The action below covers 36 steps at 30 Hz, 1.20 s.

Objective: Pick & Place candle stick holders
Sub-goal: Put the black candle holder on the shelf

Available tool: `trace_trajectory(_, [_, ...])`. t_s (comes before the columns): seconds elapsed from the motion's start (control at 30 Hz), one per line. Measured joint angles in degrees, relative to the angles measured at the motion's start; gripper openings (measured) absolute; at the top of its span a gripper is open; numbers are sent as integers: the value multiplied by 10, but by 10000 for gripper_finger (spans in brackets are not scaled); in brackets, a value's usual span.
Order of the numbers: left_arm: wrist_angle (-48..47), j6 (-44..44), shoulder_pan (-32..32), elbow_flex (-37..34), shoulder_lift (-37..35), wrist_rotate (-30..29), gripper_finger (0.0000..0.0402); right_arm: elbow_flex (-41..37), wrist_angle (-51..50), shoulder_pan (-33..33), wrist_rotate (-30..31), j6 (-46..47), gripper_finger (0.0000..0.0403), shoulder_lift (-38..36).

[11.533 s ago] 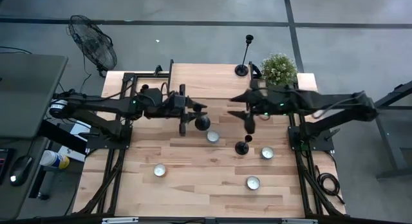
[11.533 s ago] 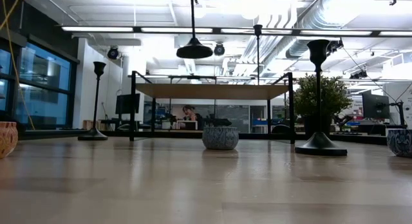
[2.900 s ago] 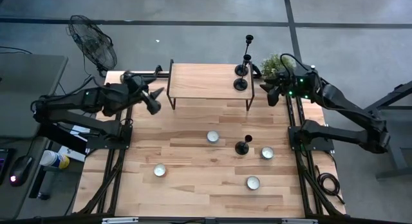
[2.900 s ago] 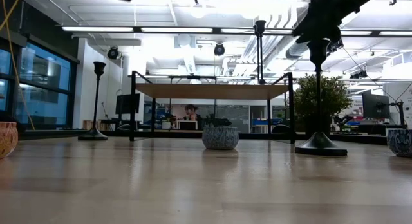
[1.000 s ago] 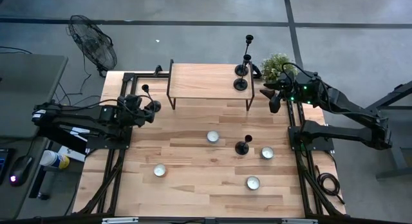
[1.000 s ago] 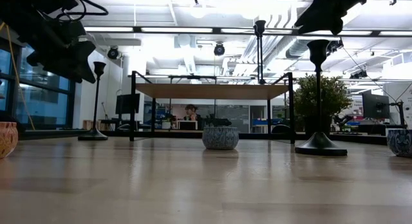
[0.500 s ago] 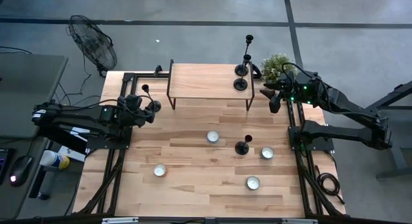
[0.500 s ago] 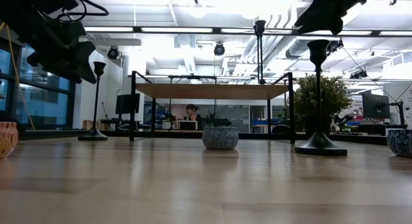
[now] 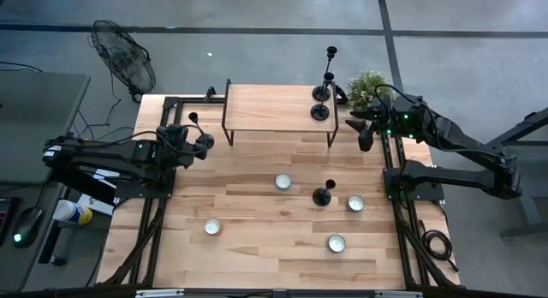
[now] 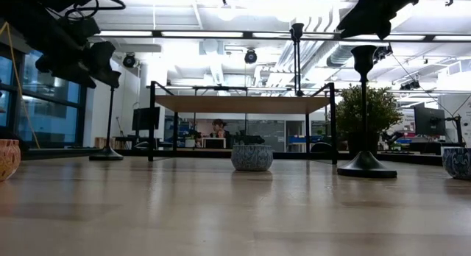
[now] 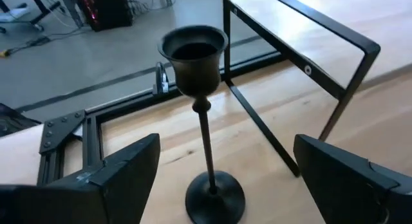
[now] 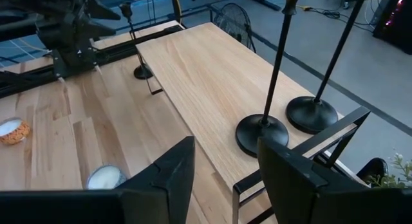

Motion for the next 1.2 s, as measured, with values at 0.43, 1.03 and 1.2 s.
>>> trace_trajectory(0.43, [66,0,0,0,6,-73,351,0,5,0,0,-15,157,0])
trace_trajectory(1.03, [66,-17,58,0,56,-98,350,0,39,0,0,-38,154,0])
trace_trajectory(1.2, [98,9,106,0,64,-84,350,0,40,0,0,-48,154,0])
